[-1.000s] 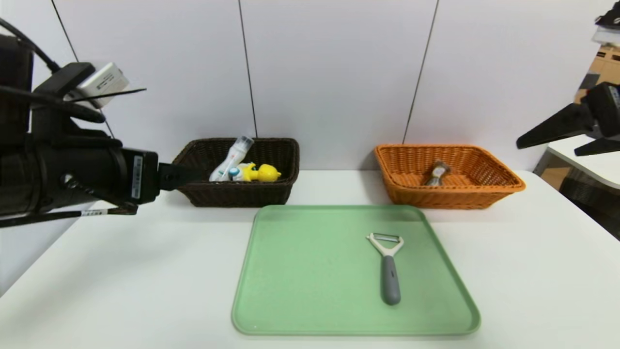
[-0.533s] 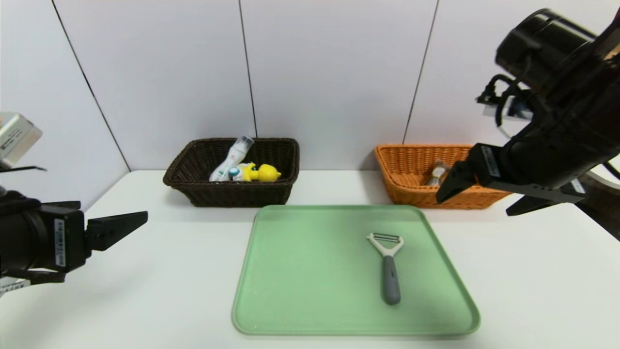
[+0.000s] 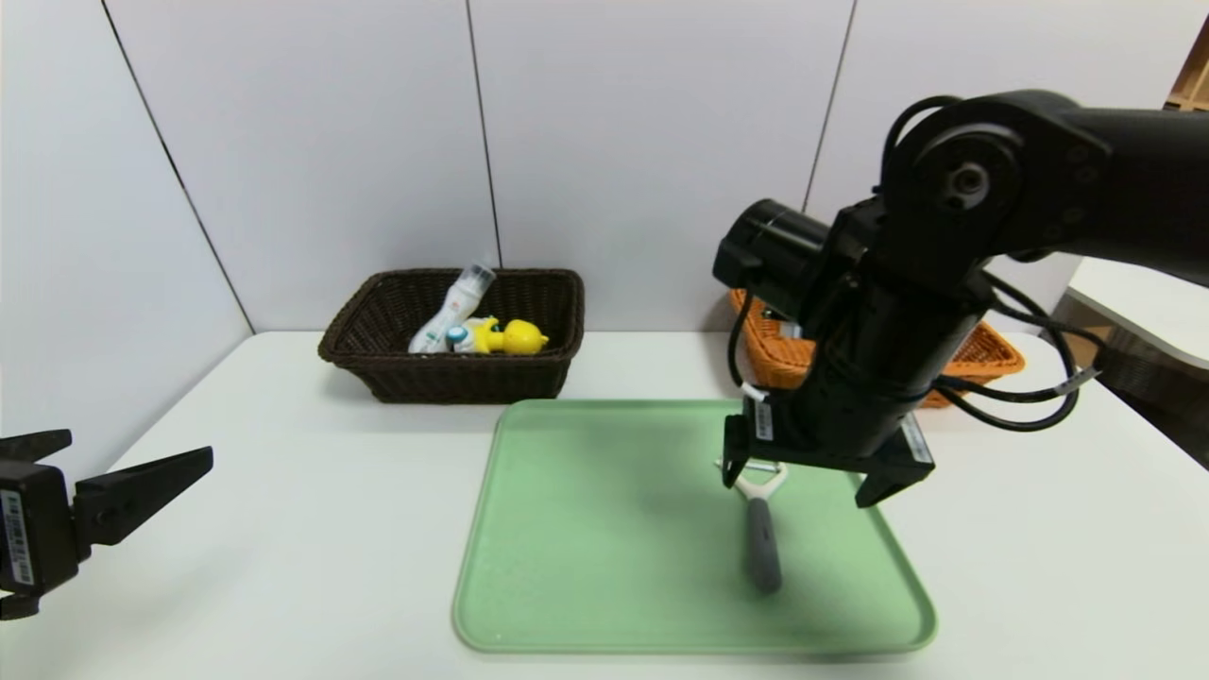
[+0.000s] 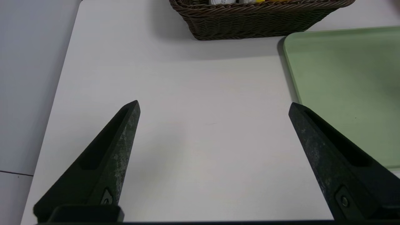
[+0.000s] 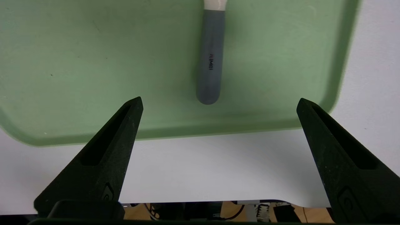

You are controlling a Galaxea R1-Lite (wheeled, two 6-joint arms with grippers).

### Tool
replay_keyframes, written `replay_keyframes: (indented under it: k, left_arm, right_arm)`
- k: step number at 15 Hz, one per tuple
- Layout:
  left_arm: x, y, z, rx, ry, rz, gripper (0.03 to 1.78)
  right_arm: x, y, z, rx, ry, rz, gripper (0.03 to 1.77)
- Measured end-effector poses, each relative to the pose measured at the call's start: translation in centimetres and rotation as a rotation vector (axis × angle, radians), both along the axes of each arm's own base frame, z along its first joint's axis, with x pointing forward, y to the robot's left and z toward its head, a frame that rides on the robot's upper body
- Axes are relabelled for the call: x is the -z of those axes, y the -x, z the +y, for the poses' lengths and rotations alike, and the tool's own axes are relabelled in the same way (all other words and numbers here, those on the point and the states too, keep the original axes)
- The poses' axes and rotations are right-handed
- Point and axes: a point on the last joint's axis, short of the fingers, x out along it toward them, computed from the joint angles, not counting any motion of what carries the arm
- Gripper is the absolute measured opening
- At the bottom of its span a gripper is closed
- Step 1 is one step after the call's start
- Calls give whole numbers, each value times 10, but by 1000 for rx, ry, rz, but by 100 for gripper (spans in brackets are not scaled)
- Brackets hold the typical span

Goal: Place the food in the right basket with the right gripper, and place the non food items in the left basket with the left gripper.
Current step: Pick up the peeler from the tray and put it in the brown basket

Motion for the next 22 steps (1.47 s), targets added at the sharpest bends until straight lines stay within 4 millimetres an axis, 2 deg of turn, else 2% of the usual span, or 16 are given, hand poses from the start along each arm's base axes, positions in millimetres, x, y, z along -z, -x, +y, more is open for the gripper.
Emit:
replay_keyframes:
  k: [2, 6, 9, 18, 22]
  left_arm:
    - [0, 2, 0, 7, 4, -4, 169]
    - [0, 3, -1, 50, 20, -3, 169]
    - [1, 3, -2, 102, 41, 8, 169]
    - [3, 0, -3, 104, 42, 21, 169]
    - [5, -2, -4, 103, 43, 30, 169]
  right_arm:
    - [15, -6, 9, -9, 25, 32, 170]
    - [30, -20, 6, 12, 47, 71, 170]
    - [37, -25, 7, 7, 39, 96, 170]
    - [60, -43, 8, 12, 43, 121, 171]
    - [64, -47, 6, 19, 49, 132, 171]
